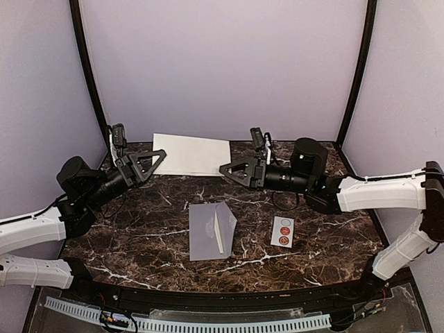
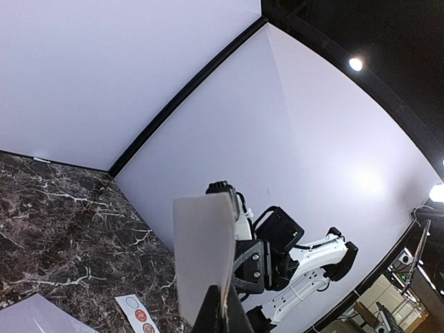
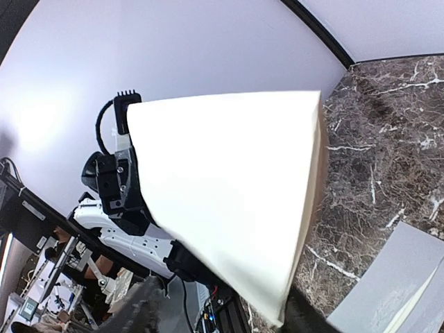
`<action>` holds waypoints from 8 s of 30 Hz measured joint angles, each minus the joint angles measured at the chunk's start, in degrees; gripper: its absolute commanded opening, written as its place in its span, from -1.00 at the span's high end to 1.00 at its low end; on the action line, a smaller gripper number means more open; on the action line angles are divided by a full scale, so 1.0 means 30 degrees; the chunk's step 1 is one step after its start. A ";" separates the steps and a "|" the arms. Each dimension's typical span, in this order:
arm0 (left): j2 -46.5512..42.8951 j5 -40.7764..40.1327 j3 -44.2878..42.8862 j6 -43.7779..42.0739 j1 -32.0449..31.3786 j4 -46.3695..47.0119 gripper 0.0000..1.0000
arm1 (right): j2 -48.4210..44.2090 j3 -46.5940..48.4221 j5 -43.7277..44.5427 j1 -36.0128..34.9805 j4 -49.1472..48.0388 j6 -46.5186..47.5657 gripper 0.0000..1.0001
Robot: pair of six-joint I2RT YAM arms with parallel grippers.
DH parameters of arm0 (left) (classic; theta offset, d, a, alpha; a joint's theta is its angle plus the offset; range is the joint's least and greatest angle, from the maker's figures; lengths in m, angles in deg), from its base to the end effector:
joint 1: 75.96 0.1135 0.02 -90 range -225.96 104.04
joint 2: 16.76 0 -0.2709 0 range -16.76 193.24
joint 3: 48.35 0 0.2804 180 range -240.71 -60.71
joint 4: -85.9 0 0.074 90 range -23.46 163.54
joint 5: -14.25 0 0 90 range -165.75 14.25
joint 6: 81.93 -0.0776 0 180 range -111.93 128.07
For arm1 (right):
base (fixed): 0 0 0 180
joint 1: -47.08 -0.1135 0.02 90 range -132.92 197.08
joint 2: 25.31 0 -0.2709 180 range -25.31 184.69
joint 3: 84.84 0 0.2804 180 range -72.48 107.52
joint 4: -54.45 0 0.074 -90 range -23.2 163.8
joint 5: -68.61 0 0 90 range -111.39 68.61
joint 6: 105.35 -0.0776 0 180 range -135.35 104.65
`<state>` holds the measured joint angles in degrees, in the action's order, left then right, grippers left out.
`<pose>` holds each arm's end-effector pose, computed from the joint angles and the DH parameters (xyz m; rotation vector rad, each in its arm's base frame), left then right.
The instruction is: Place the letter into the envelope and seal it
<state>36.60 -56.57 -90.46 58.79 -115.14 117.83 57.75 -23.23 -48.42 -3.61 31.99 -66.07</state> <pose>0.1941 -0.1911 0.3282 0.1928 1.3783 -1.5431 0.2206 0.3251 0.2824 -0.4393 1.7978 1.6896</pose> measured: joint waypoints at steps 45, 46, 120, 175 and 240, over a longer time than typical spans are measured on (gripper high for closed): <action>0.5661 0.6696 -0.8663 -1.1169 -0.0809 -1.6793 -0.87 | 0.1814 0.8517 -0.5617 -0.0386 2.0640 1.1562 1.00; 0.5778 0.6929 -0.8765 -1.1285 -0.0903 -1.6925 -0.84 | 0.1829 0.8626 -0.5697 -0.0415 2.0815 1.1693 1.00; 0.5005 -0.1173 -0.0291 -0.0998 0.0597 -0.9814 -0.63 | 0.1916 0.2863 0.3483 0.0066 0.9690 0.0758 1.00; 1.3231 0.4109 0.0255 -0.0277 0.0612 -0.5785 0.06 | 0.6892 0.2506 0.5472 0.0058 1.2888 0.0758 1.00; 1.1213 0.2681 0.1668 0.0758 0.0583 -0.5217 -0.60 | 0.4765 -0.2506 0.1319 0.0503 0.1100 -0.2382 1.00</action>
<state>70.24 -48.52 -85.46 61.06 -113.39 102.18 72.05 -30.75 -44.46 -2.11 35.29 -73.22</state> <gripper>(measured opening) 0.785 0.004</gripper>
